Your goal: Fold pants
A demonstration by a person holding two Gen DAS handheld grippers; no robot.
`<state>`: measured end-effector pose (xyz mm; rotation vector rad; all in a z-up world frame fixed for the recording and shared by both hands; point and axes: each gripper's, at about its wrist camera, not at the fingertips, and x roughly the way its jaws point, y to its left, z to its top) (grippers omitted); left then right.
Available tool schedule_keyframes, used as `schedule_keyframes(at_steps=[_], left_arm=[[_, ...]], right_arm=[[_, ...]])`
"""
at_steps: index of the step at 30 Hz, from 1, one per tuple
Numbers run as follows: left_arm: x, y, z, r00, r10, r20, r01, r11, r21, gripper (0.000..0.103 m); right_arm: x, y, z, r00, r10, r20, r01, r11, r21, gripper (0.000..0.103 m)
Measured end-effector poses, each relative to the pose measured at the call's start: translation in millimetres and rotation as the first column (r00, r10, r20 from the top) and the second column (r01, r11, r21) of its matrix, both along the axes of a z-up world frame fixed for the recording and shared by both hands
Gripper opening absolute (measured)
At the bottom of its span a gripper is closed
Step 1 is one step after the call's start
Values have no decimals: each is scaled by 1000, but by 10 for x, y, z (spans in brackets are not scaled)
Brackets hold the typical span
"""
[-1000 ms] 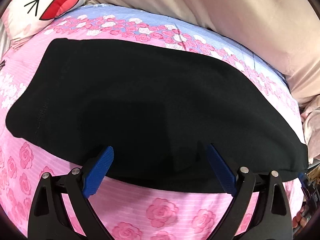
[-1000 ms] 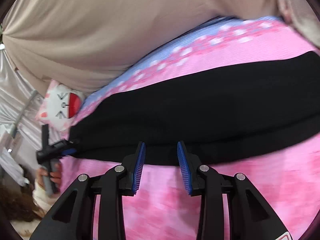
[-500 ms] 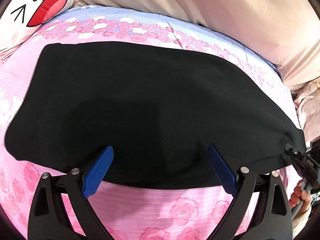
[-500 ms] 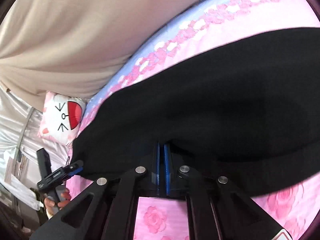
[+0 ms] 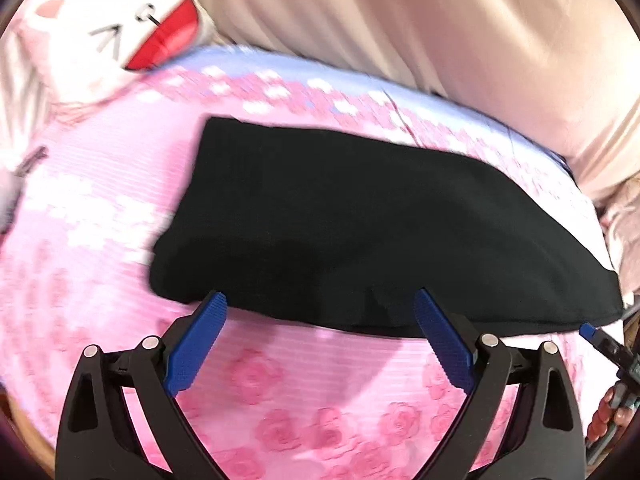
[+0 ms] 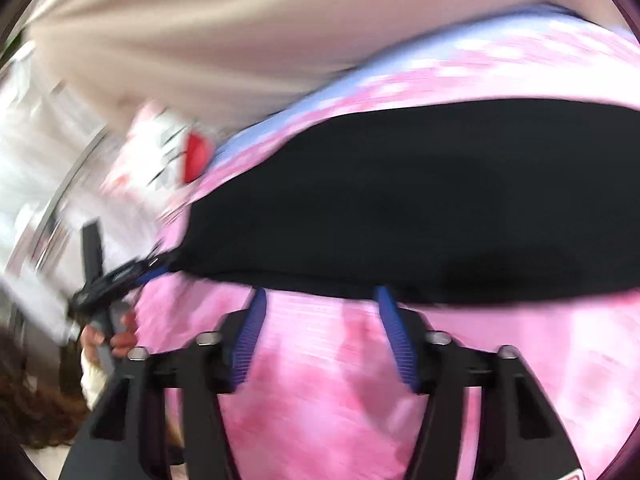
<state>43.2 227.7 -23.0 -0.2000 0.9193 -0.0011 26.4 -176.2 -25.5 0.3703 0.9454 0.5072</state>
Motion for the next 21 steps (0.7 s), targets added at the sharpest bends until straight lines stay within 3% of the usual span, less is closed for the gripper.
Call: schedule_keyframes(at_steps=[5, 10, 11, 12, 13, 16, 19, 21], left_arm=[[-96, 181, 28, 999, 53, 10, -53, 999, -7, 93], [-148, 226, -6, 999, 29, 14, -28, 999, -37, 93], [-152, 221, -13, 1000, 25, 16, -25, 999, -36, 93], [-147, 219, -18, 1000, 19, 19, -18, 999, -40, 93], [-134, 225, -20, 1000, 16, 21, -15, 999, -44, 93], [-98, 299, -3, 999, 32, 22, -31, 998, -46, 93], [-93, 441, 30, 997, 67, 38, -65, 997, -40, 95], [-2, 500, -11, 995, 90, 43, -89, 996, -14, 98]], right_arm=[[466, 808, -325, 981, 172, -88, -167, 984, 66, 55], [664, 1036, -562, 981, 134, -143, -114, 984, 137, 53], [640, 1009, -551, 982, 121, -142, -100, 984, 150, 45], [682, 990, -542, 987, 93, -130, -71, 984, 161, 13], [711, 995, -545, 992, 61, -113, -44, 988, 148, 6], [672, 1053, -486, 994, 49, -98, -35, 989, 143, 6], [372, 1174, -313, 996, 88, -31, -86, 995, 50, 6], [368, 1165, -430, 995, 89, -50, -91, 995, -33, 10]])
